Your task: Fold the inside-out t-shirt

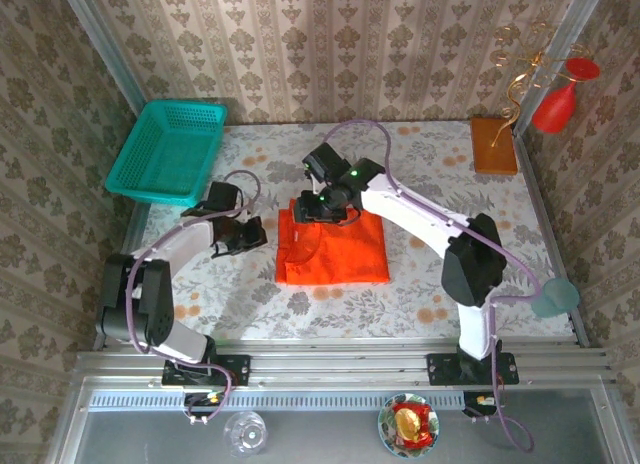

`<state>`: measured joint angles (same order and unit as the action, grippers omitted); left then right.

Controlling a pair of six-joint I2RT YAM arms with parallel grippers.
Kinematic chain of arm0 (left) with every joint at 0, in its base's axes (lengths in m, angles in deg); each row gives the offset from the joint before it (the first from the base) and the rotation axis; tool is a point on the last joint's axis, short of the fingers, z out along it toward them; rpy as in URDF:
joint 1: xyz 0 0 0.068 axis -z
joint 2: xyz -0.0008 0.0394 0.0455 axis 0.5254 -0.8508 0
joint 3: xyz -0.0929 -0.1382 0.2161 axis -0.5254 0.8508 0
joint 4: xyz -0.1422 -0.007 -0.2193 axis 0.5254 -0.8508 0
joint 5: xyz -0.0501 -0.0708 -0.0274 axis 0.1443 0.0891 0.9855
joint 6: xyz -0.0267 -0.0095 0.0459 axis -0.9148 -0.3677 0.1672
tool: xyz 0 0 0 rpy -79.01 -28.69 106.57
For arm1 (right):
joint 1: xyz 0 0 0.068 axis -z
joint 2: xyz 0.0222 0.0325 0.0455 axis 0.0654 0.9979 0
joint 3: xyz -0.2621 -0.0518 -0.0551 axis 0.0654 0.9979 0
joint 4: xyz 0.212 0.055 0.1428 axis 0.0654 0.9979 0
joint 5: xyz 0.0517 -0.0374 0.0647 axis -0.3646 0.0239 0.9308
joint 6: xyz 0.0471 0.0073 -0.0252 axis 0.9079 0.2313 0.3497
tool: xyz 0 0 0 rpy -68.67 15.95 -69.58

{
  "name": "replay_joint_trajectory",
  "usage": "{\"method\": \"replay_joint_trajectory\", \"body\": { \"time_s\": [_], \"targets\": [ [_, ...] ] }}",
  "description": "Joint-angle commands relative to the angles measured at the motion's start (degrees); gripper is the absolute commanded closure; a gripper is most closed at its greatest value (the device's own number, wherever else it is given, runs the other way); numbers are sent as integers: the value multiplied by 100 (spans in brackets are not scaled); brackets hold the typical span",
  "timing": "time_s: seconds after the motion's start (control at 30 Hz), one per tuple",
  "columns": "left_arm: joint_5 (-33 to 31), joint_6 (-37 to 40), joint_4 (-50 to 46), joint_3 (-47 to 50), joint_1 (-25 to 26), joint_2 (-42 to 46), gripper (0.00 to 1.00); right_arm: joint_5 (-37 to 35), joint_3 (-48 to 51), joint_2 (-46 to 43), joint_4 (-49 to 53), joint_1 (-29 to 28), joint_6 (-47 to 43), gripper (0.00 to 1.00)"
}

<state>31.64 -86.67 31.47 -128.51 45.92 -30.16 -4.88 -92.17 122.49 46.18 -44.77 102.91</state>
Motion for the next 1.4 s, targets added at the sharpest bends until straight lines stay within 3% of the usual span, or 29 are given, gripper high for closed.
{"method": "replay_joint_trajectory", "body": {
  "time_s": [0.0, 0.23, 0.3, 0.5, 0.73, 0.93, 1.17, 1.37],
  "targets": [
    [254, 45, -337, -284, 240, 182, 92, -80, 615, 0, -109, 85, 140, 57],
    [504, -249, -194, -444, 1161, 56, 90, 424, 1014, 242, -783, 241, 163, 63],
    [553, -370, -54, -396, 1575, -91, 90, 600, 837, 481, -938, 331, 126, 65],
    [611, -690, 529, -29, 2117, -533, 91, 1185, 13, 1345, -1284, 562, 26, 71],
    [549, -949, 979, 380, 2073, -850, 93, 1739, -945, 2500, -1909, 809, 167, 75],
    [322, -945, 870, 570, 1802, -836, 94, 1908, -1518, 3047, -1785, 936, 229, 76],
    [222, -763, 666, 530, 1509, -769, 94, 2135, -855, 1959, -1849, 1236, 19, 69],
    [190, -436, 409, 261, 1230, -933, 94, 1870, 216, 1135, -1006, 1801, -571, 72]
  ]
}}
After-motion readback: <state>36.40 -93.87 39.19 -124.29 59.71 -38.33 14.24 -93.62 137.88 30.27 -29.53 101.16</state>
